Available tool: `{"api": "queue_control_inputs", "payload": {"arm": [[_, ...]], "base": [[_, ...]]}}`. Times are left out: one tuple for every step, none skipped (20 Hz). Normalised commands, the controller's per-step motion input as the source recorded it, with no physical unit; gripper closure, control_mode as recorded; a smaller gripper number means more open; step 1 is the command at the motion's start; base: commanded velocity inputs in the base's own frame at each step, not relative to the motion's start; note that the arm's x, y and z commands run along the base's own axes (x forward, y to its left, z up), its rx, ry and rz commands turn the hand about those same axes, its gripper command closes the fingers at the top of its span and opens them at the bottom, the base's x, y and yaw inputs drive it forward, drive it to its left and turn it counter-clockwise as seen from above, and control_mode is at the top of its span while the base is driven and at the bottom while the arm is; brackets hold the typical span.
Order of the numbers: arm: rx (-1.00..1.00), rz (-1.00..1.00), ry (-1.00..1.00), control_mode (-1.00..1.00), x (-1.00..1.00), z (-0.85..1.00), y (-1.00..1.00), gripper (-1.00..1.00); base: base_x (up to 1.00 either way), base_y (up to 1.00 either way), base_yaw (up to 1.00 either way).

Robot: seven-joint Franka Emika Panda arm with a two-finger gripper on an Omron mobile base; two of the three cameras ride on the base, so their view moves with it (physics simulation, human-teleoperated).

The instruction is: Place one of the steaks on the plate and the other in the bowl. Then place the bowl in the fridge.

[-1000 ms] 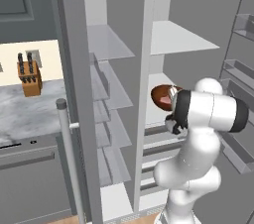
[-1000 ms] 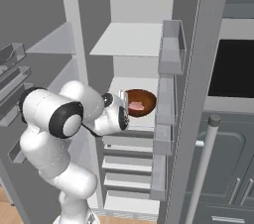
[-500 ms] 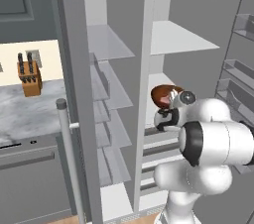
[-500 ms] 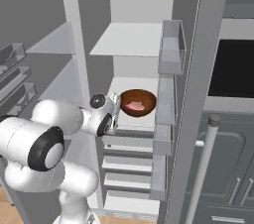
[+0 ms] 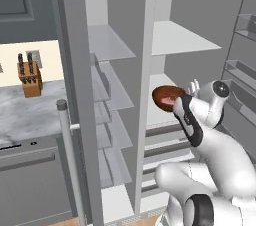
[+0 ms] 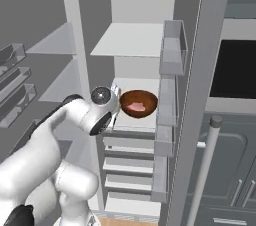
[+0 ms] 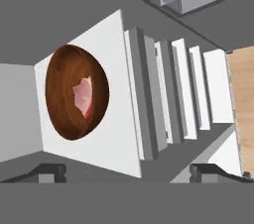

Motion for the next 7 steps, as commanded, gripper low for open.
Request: {"api": "queue_control_inputs", "payload": {"arm": [[-0.09,-0.01,-0.15,-1.0,-1.0,0.59,0.12,-1.0],[-0.1,-0.02,-0.11,-1.0,-0.96,0.57,0.08,-1.0],[-0.09,-0.02,-0.08,-1.0,-0.91,0.44,0.0,-1.0],[-0.09,-0.01,0.0,-1.0,-0.81,0.32,0.0,-1.0],[-0.09,0.0,0.0,-1.0,-0.78,0.28,0.0,-1.0],[-0.1,0.0,0.0,-1.0,-0.69,0.27,0.0,-1.0],[-0.11,0.0,0.0,-1.0,-0.66,0.31,0.0,-1.0]], "base": [[0.0,0.0,0.0],[0.0,0.0,0.0],[0.0,0.0,0.0],[0.0,0.0,0.0],[0.0,0.0,0.0],[0.0,0.0,0.0],[0.0,0.0,0.0]]}}
